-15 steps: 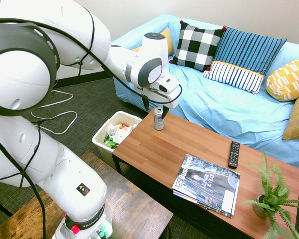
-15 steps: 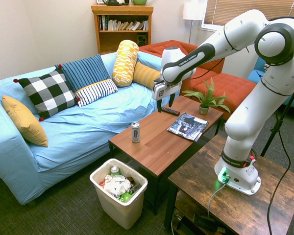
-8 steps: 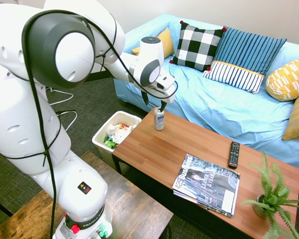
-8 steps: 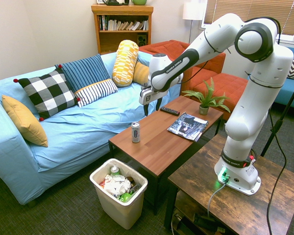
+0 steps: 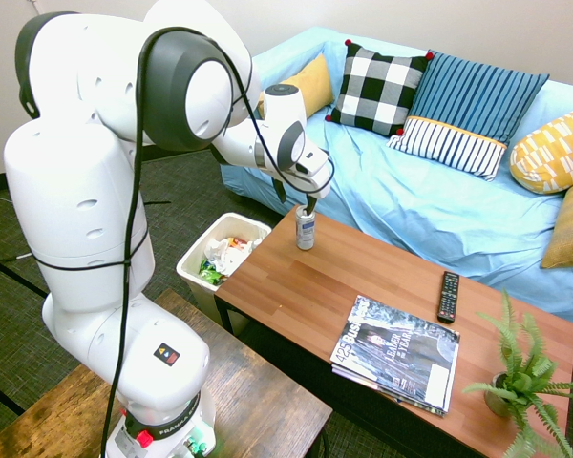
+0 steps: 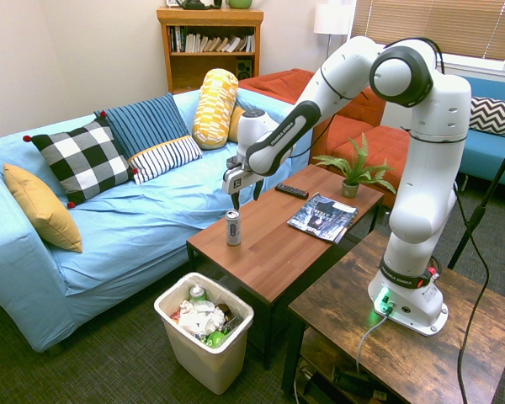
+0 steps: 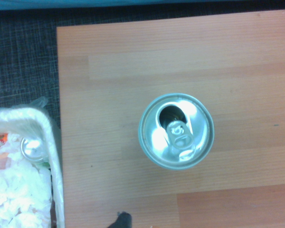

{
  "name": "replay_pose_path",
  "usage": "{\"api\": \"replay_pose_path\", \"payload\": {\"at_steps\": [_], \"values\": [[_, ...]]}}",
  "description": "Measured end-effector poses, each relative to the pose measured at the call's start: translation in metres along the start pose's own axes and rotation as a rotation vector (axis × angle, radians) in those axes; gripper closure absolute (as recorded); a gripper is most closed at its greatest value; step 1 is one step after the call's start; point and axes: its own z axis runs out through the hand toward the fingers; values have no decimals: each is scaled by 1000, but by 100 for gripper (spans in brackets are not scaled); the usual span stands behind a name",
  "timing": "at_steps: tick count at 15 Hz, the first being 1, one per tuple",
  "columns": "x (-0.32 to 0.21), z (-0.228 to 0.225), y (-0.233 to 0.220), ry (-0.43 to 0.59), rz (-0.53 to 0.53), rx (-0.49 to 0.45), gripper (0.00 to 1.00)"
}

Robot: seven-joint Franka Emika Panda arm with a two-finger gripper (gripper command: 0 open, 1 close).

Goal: Throw the can in the trash bin

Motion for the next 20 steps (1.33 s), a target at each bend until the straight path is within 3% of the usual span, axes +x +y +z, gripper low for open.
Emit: {"api": "replay_pose_path", "payload": {"at_steps": [20], "values": [[20,100,-45,-11,46,-73,0]]}}
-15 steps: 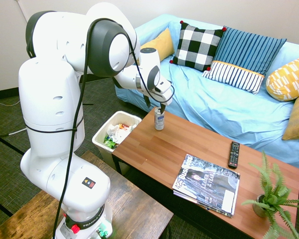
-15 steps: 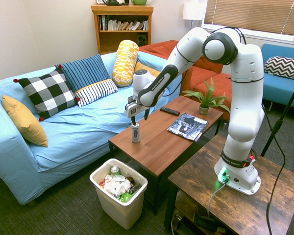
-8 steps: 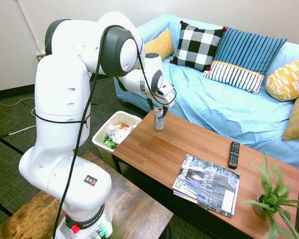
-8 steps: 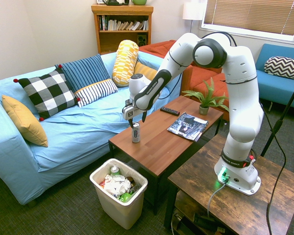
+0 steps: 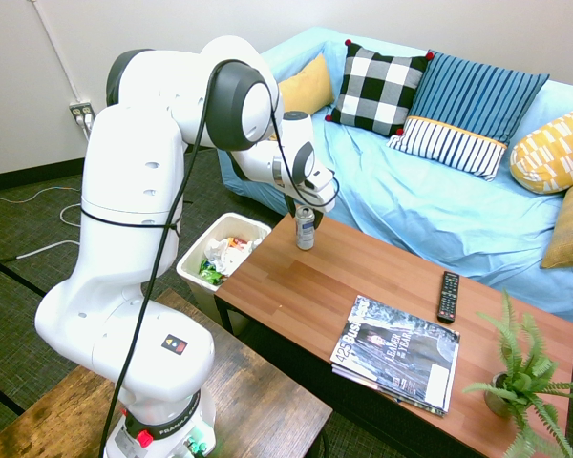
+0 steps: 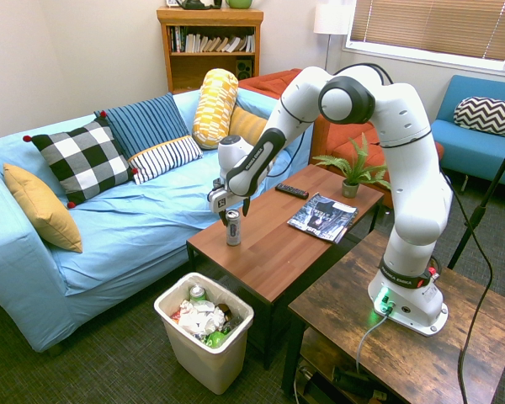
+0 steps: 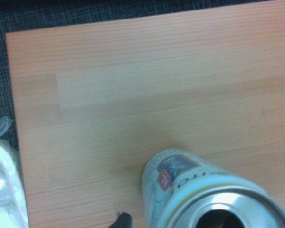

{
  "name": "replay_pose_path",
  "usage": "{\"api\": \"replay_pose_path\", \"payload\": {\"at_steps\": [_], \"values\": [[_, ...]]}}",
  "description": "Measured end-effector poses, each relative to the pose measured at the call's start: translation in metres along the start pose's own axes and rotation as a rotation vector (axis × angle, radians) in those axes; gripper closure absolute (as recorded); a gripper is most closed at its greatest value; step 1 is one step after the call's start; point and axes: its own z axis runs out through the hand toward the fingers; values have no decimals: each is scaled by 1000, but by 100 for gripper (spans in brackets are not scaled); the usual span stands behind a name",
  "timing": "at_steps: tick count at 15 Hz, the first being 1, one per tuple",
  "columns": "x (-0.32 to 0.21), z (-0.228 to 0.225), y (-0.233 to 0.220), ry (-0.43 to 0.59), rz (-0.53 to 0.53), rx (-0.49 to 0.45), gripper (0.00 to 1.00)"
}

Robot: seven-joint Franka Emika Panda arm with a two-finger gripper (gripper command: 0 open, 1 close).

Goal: Throw the can in the trash bin

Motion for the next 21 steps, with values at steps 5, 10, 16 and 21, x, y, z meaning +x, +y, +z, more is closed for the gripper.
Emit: {"api": "replay_pose_path", "payload": {"at_steps": [5,10,16,21], "values": [[1,6,-8,-7,7,-2,100],[4,7,-7,-9,12,-7,100],[5,9,-7,-16,13,-11,100],[7,-10,-12,-5,2,1,100]]}}
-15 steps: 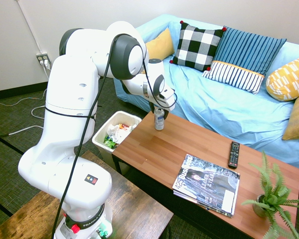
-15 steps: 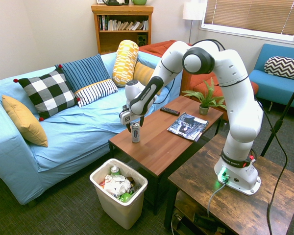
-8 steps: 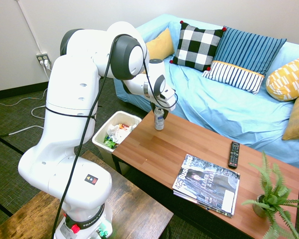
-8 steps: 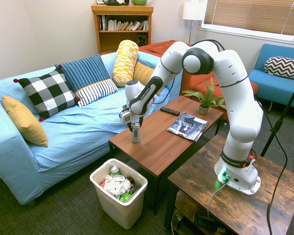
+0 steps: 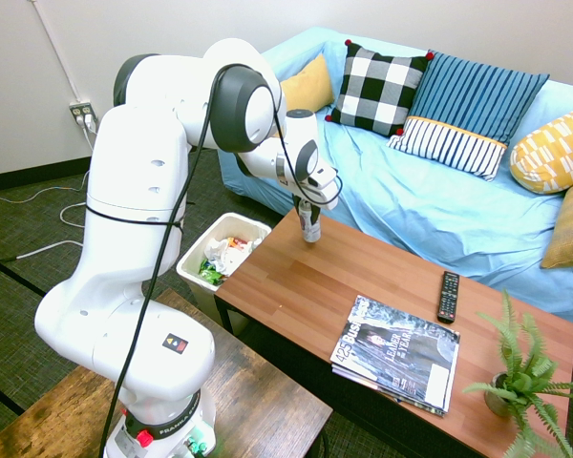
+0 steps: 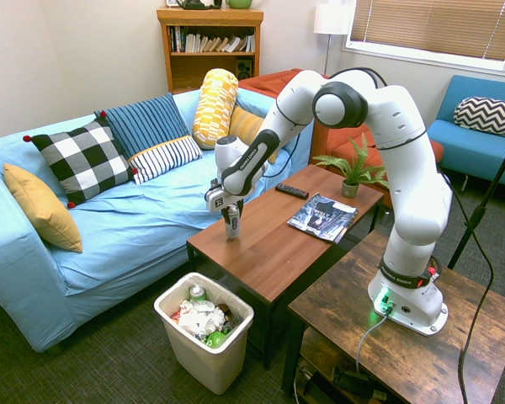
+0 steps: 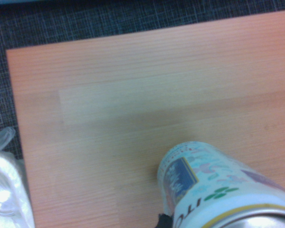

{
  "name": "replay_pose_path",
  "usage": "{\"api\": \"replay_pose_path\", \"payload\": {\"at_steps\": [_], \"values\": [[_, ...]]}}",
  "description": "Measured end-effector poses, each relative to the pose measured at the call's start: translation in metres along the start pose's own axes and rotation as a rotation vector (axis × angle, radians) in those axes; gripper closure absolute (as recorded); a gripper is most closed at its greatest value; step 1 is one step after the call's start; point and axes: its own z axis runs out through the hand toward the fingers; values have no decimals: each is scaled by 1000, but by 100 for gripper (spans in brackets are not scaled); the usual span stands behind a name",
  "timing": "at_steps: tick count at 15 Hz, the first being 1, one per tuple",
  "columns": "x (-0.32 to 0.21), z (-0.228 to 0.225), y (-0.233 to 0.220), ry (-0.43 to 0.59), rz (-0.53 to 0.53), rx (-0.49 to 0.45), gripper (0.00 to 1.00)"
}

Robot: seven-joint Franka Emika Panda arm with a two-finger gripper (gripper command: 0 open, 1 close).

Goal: Throw the can in the trash bin

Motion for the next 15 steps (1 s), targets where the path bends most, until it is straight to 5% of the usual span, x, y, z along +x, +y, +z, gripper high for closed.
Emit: {"api": "replay_pose_path", "payload": {"at_steps": [7,15], "values": [[-58,-82,-33,43,-100,47,100],[-155,-103,-54,45,-227,60,100]]}}
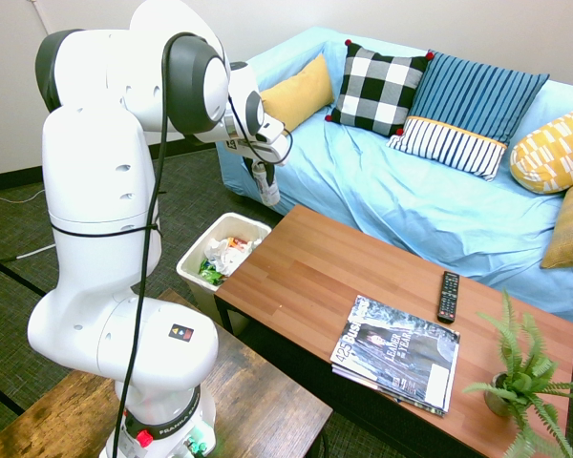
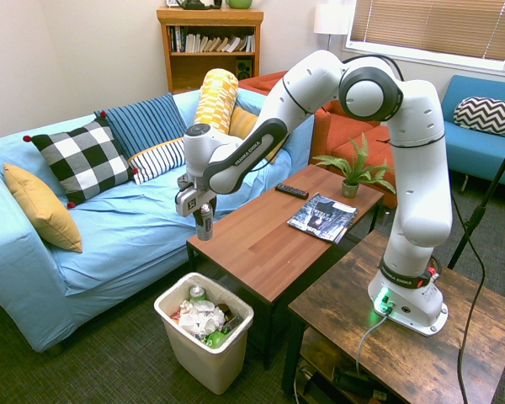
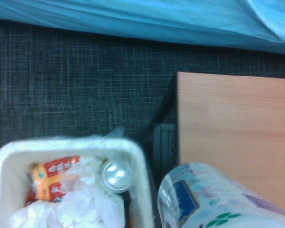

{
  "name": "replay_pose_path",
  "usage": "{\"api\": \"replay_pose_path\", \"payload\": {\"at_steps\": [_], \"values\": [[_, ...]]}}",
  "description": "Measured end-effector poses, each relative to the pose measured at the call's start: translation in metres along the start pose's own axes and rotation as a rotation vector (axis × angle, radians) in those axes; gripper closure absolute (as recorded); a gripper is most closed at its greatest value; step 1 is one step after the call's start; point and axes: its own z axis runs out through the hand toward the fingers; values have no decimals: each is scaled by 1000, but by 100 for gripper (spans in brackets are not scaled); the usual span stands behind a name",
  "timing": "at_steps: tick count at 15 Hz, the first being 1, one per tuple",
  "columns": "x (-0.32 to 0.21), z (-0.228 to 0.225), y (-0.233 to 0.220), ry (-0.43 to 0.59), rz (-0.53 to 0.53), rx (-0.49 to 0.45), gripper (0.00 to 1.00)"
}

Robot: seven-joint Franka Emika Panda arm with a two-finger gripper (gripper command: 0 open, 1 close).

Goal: Throw the can in the trash bin

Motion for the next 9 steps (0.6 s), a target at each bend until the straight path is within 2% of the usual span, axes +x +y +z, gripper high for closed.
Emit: {"api": "replay_pose_path", "payload": {"at_steps": [3,6,7,9], "values": [[-44,10,-21,-25,-58,1,100],[-76,40,-43,-40,-103,-20,100],[-86,51,-51,-46,-114,-25,0],[-97,69,-63,-56,-131,-42,0]]}}
